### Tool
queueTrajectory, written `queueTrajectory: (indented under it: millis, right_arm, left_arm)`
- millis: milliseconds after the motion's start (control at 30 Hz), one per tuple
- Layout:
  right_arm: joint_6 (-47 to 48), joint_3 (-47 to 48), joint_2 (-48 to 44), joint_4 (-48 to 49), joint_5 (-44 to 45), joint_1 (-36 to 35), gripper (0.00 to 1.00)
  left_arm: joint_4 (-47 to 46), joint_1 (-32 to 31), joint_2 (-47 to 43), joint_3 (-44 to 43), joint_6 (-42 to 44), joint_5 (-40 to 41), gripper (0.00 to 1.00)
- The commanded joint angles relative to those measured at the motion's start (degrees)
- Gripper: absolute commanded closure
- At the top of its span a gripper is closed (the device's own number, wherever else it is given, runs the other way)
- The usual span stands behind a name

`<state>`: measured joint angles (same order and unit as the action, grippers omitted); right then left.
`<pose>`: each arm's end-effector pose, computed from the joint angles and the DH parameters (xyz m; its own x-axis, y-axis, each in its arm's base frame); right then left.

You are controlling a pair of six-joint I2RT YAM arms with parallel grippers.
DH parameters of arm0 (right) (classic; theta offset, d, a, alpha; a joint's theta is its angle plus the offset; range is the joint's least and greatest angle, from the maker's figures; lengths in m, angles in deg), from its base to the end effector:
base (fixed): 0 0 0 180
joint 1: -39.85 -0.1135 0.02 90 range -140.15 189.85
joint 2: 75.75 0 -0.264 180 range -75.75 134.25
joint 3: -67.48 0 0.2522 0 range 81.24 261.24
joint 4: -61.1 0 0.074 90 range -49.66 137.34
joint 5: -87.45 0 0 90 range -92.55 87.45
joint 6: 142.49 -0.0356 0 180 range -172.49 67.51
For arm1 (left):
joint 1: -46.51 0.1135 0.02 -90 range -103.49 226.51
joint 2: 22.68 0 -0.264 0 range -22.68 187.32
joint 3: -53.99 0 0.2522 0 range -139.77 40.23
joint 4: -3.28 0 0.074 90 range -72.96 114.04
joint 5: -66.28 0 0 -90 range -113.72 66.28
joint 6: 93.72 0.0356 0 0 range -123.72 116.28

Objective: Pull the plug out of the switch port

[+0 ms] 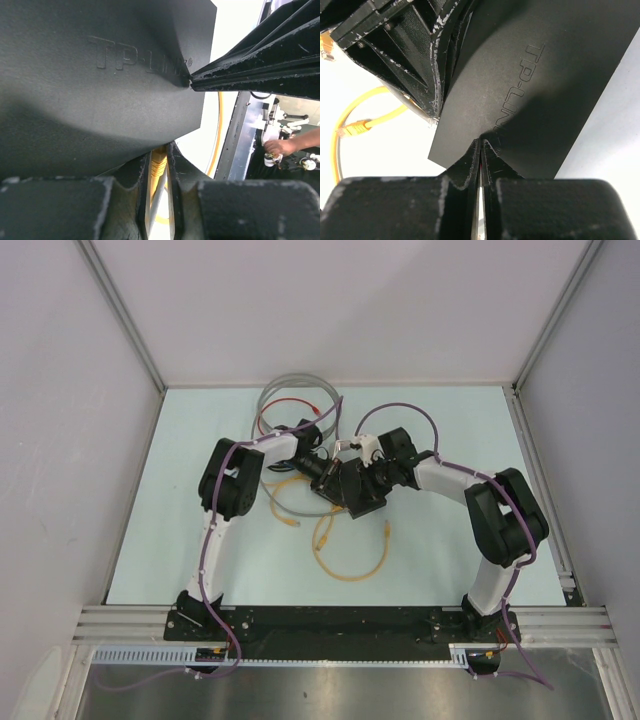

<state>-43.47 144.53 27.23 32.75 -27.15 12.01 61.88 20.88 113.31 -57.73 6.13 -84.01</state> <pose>0.3187 0.1851 0.1741 -0.6088 -0.4827 -0.6296 -0.7442 0.6225 0.2423 0.3934 -0.2230 0.1023 -0.8281 0.4914 -0.2697 0.4600 0.3209 -0.8279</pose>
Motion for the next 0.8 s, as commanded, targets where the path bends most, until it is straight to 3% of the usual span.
queueTrajectory:
  millis: [0,233,333,533,767]
  right_arm:
    - [2.67,-0.18,2.23,-2.29,3.59,-0.64,0.97]
    - [4.17,0.35,2.40,-2.46,5.18,-1.87,0.99]
    - [5.57,0.26,2.14,-3.42,4.39,-2.92,1.00]
    - [5.22,1.75,4.77,-6.24,4.74,-3.28,1.00]
    - [5.05,2.02,4.95,-6.59,5.18,-3.37,1.00]
  left_arm:
    - [1.12,0.58,-2.39,1.45,4.56,5.09,1.00]
    - [6.05,0.75,0.69,-6.90,8.52,10.01,1.00]
    - [6.75,0.40,0.25,-5.77,10.45,11.51,1.00]
    - [4.21,0.23,-2.21,4.34,11.07,11.43,1.00]
    - [8.07,0.49,-1.69,-1.71,14.15,14.15,1.00]
